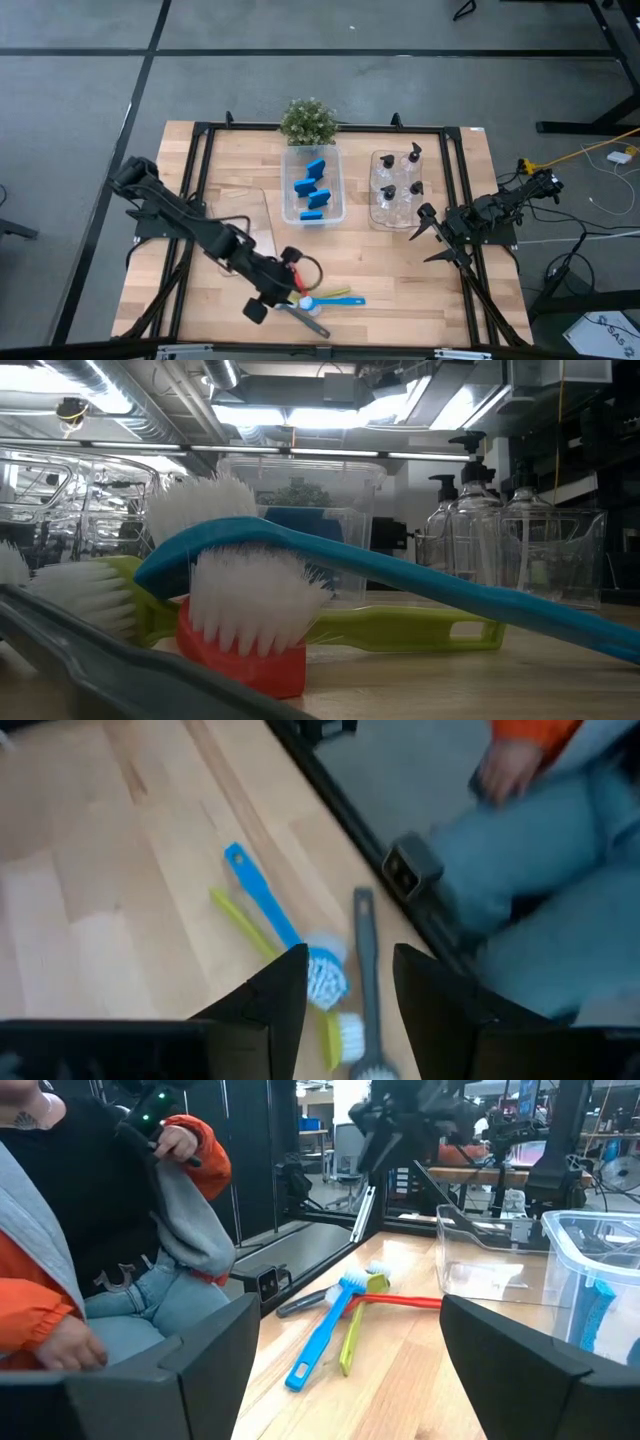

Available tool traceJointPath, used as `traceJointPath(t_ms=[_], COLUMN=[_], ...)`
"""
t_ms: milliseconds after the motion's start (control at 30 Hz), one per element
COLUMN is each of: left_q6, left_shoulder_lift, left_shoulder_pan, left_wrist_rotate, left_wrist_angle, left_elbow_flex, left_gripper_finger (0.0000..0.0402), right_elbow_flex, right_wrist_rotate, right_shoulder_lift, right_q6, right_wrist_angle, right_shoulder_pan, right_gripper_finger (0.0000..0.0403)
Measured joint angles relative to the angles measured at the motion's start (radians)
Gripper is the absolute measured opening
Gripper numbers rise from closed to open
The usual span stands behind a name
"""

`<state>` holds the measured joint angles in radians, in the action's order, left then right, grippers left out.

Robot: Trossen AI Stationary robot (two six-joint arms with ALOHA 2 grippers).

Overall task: Pick & Place Kitchen Sink Supplies
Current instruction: Put the blue brush into the left transparent bin

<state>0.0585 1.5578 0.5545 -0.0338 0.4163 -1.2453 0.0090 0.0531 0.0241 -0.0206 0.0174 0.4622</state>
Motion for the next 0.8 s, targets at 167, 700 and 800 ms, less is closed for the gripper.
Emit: traceJointPath(t_ms=[167,700,800], left_q6=[-0.030,-0.161,-0.162], left_shoulder_lift=[0.077,0.242,0.271], left_shoulder_pan=[0.000,0.002,0.002], left_wrist_rotate=[0.002,-0.065,-0.111], left_wrist_angle=[0.060,-0.010,-0.019], left_elbow_flex=[-0.036,-0.036,-0.035], left_gripper_finger=[0.0143,0.0143,0.0143], right_elbow_flex=[0.000,0.000,0.000], right_wrist_rotate=[0.000,0.000,0.000], right_shoulder_lift=[0.000,0.000,0.000], right_q6=[0.000,0.001,-0.001], right_wrist_angle=[0.000,0.000,0.000], right_shoulder_pan=[0.000,0.000,0.000], right_gripper_finger=[0.0308,0.0308,0.0308])
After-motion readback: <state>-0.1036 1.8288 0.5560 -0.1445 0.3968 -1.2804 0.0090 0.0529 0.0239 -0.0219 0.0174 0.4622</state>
